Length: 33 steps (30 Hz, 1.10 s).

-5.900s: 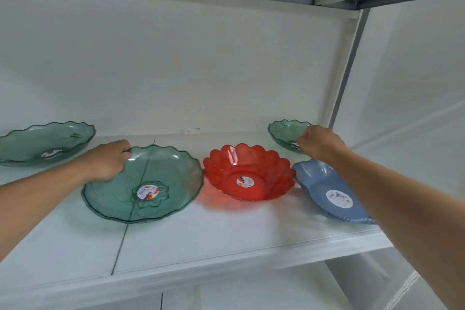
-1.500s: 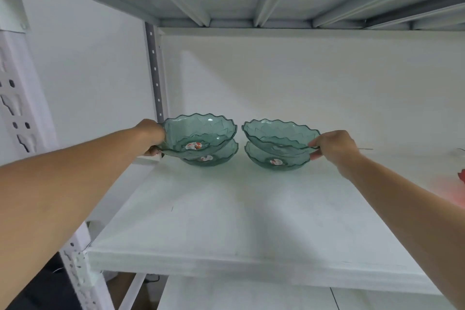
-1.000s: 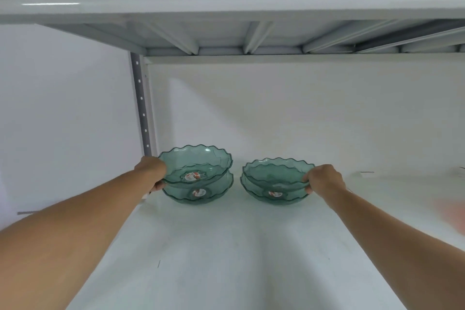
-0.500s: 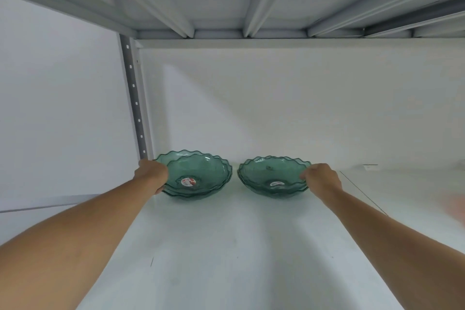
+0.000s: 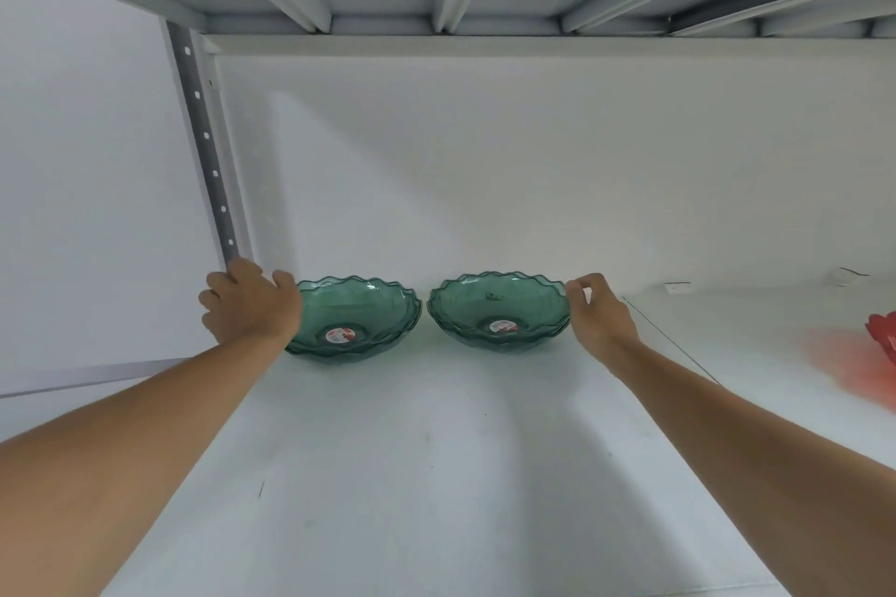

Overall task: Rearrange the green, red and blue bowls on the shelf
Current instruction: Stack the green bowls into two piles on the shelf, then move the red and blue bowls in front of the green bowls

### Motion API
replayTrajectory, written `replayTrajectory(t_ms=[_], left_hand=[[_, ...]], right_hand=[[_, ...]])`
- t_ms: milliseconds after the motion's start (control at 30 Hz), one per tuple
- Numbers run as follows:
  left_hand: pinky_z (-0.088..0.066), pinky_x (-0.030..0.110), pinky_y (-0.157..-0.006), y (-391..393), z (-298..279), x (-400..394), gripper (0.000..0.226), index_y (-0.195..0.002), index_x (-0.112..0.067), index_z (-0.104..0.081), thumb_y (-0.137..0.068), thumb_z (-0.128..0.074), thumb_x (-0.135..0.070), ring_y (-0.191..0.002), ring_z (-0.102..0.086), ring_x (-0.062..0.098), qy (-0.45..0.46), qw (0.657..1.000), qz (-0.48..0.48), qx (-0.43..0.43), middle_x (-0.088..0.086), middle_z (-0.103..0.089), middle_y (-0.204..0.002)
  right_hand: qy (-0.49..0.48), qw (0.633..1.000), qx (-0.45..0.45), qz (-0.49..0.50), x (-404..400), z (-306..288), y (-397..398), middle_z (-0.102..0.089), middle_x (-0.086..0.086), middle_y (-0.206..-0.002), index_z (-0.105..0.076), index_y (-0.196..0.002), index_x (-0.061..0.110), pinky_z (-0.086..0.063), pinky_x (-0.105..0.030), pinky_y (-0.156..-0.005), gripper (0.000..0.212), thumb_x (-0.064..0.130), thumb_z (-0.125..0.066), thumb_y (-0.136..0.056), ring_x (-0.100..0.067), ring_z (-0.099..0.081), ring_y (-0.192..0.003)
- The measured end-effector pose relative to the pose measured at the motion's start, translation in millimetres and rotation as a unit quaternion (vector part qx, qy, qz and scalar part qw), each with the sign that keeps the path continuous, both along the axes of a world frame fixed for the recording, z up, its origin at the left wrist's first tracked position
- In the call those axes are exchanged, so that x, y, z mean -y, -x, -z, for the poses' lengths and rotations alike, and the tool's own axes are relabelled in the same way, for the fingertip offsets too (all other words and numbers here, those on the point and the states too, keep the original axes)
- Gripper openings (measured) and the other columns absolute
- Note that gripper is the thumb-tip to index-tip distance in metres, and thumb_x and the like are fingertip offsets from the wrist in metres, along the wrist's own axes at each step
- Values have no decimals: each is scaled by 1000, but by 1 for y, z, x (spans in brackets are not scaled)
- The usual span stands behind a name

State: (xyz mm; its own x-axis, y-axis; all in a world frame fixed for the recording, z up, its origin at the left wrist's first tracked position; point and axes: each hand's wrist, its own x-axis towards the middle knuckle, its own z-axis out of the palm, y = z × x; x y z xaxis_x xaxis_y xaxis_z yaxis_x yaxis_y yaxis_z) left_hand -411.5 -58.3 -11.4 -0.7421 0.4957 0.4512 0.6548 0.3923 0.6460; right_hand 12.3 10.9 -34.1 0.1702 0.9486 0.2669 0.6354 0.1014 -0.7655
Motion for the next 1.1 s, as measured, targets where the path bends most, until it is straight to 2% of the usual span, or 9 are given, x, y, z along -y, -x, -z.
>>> replayTrajectory(t_ms=[100,200,333,433,500,600,767,933,1100], left_hand=[[-43,51,-85,-27,-13,-3,32,-115,-15,-54,-93,-50,-38,-105,-50,41,-90,979,70,-169,17,-55,-115],[-45,49,-80,-75,-28,-6,28,-113,-14,-58,-95,-52,-34,-99,-51,40,-117,954,153,-229,14,-60,-106],[-50,46,-79,-152,-35,-2,22,-108,-22,-58,-98,-45,-36,-96,-54,30,-101,925,310,-194,1,-64,-101],[-52,43,-80,-214,-31,6,23,-105,-32,-58,-97,-39,-43,-93,-58,21,-58,894,405,-183,-8,-63,-101],[-51,40,-81,-260,-27,11,27,-106,-35,-58,-96,-36,-48,-94,-60,18,-33,880,440,-175,-12,-63,-103],[-51,37,-83,-328,-17,15,36,-108,-35,-61,-93,-35,-54,-96,-61,17,-9,870,468,-152,-13,-64,-107],[-54,40,-86,-428,5,20,34,-106,-35,-61,-93,-38,-56,-98,-65,21,22,863,490,-118,-10,-68,-107],[-50,36,-83,-506,20,23,35,-104,-39,-59,-92,-34,-61,-97,-63,23,52,867,488,-82,-12,-63,-102],[-45,35,-77,-567,14,10,37,-107,-39,-60,-94,-33,-60,-92,-59,25,78,866,487,-84,-11,-62,-103]], right_hand=[[-9,1000,-2,9,12,-6,-10,-65,-2,-85,-50,-122,26,-49,-41,-78,38,57,-38,-106,-30,-66,-87],[-9,1000,13,13,29,-14,-29,-66,-3,-87,-51,-125,26,-49,-38,-74,40,58,-38,-105,-26,-64,-82],[-5,997,76,17,60,-22,-69,-66,-2,-82,-60,-117,31,-49,-36,-70,38,58,-38,-103,-33,-67,-88],[11,988,156,15,85,-25,-106,-69,-2,-91,-68,-115,36,-47,-35,-71,38,57,-39,-103,-37,-67,-96],[20,981,191,16,101,-28,-136,-73,-3,-98,-70,-119,37,-53,-36,-77,38,55,-42,-102,-35,-68,-98],[22,979,201,15,122,-27,-184,-76,-7,-101,-72,-123,32,-59,-38,-86,39,51,-45,-103,-35,-69,-98],[7,979,197,45,156,-21,-274,-73,-3,-92,-73,-117,33,-54,-38,-74,37,51,-46,-100,-35,-68,-89],[5,980,182,77,178,-12,-358,-66,-2,-78,-61,-84,31,-43,-37,-65,28,48,-44,-97,-37,-64,-84],[18,976,185,111,180,-14,-417,-71,-6,-80,-68,-91,21,-55,-39,-72,38,50,-44,-98,-36,-67,-80]])
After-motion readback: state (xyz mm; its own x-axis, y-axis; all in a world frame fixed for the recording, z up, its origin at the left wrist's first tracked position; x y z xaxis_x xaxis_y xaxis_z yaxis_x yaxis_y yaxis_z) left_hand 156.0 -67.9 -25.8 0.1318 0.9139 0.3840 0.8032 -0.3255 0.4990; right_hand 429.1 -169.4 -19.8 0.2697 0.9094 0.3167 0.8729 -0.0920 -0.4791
